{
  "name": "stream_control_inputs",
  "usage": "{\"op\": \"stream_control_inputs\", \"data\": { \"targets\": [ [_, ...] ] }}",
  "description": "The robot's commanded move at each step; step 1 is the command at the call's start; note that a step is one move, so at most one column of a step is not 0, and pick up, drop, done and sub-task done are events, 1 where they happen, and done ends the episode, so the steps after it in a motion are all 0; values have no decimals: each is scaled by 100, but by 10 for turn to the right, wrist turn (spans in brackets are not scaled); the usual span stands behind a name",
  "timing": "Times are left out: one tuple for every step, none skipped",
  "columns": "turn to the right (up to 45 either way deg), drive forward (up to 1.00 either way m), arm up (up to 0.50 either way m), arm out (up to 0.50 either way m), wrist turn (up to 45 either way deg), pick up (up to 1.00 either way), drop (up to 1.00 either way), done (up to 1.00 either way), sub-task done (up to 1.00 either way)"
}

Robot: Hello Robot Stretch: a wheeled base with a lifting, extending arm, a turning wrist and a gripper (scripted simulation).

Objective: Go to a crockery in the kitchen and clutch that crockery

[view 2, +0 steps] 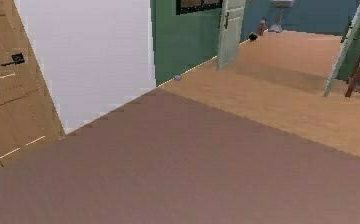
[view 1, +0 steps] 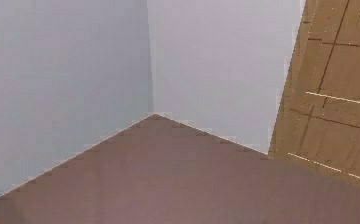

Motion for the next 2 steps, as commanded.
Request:
{"op": "stream_control_inputs", "data": {
  "targets": [
    [-450, 0, 0, 0, 0, 0, 0, 0, 0],
    [-270, 0, 0, 0, 0, 0, 0, 0, 0]
  ]
}}
